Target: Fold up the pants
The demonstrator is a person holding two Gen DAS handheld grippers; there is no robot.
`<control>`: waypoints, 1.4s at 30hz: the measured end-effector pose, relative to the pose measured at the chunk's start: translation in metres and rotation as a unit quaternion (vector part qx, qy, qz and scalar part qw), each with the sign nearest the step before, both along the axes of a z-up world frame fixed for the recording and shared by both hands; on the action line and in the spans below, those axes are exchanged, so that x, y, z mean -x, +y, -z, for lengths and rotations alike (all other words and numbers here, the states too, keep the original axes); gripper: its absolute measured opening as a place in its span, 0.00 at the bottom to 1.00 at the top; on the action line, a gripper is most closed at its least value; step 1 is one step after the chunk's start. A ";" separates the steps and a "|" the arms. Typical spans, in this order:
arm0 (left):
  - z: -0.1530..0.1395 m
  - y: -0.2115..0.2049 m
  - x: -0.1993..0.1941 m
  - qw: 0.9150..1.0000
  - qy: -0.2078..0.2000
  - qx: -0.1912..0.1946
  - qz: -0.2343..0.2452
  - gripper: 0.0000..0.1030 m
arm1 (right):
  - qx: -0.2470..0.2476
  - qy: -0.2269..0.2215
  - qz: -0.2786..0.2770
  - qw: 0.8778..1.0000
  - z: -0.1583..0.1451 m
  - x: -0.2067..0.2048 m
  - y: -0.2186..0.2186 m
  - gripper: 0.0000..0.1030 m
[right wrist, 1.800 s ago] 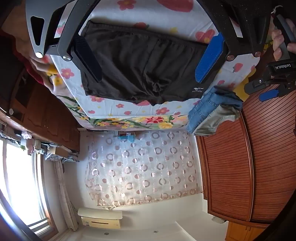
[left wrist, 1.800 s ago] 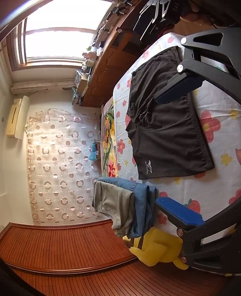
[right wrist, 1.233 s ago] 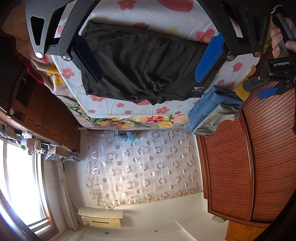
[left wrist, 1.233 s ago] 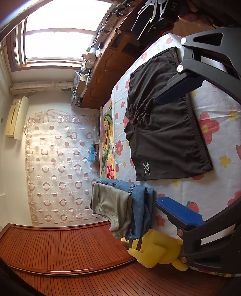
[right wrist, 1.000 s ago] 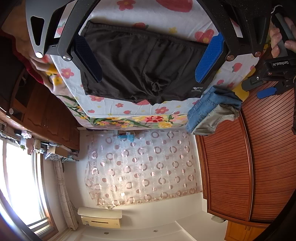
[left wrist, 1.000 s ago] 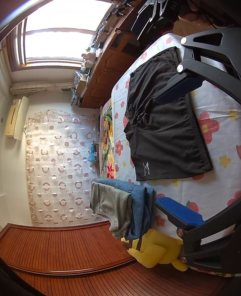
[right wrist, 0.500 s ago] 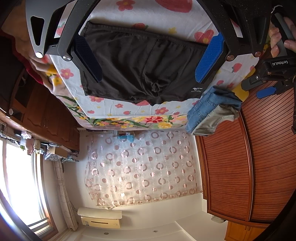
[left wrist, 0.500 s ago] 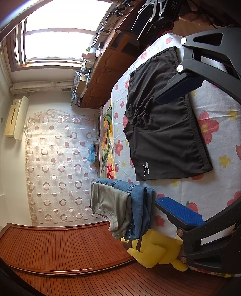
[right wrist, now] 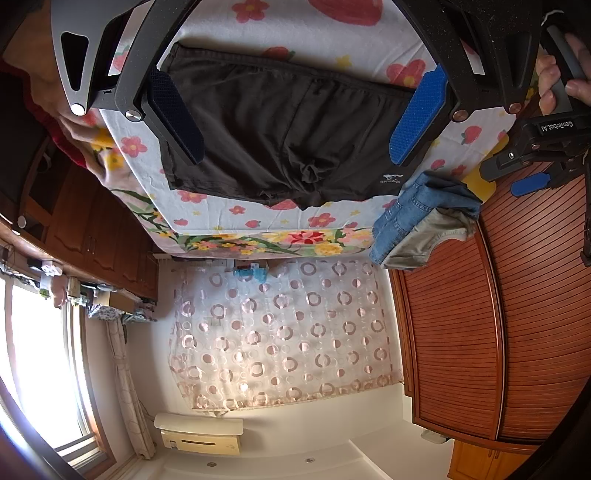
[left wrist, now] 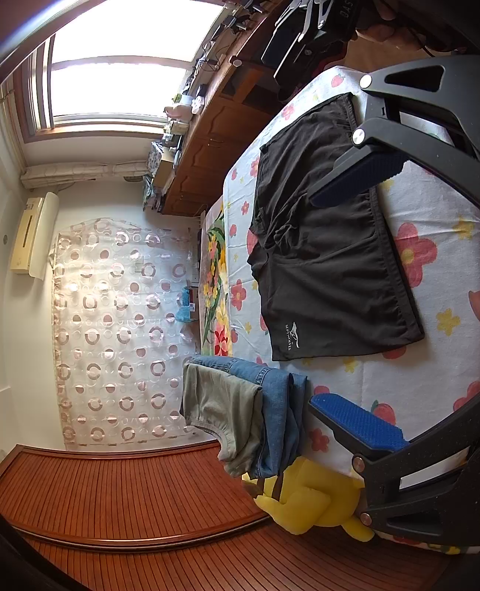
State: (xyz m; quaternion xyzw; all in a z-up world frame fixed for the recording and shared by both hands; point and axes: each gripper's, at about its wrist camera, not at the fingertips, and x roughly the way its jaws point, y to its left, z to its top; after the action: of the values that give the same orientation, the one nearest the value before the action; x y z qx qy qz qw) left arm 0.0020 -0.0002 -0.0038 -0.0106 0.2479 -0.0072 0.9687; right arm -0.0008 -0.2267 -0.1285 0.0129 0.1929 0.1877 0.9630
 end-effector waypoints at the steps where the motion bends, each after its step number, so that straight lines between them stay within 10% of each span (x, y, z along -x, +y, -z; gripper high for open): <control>1: 0.000 0.000 0.000 1.000 0.000 0.000 0.000 0.98 | 0.000 0.000 0.000 1.000 0.000 0.000 0.000 0.98; 42: 0.009 0.005 -0.003 1.000 0.013 0.002 0.001 0.98 | 0.005 0.020 -0.004 1.000 0.008 -0.007 -0.003 0.98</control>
State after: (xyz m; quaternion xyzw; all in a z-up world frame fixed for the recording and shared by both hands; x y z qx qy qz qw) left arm 0.0051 0.0048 -0.0130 -0.0125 0.2605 -0.0085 0.9654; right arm 0.0060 -0.2296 -0.1364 0.0115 0.2128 0.1906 0.9583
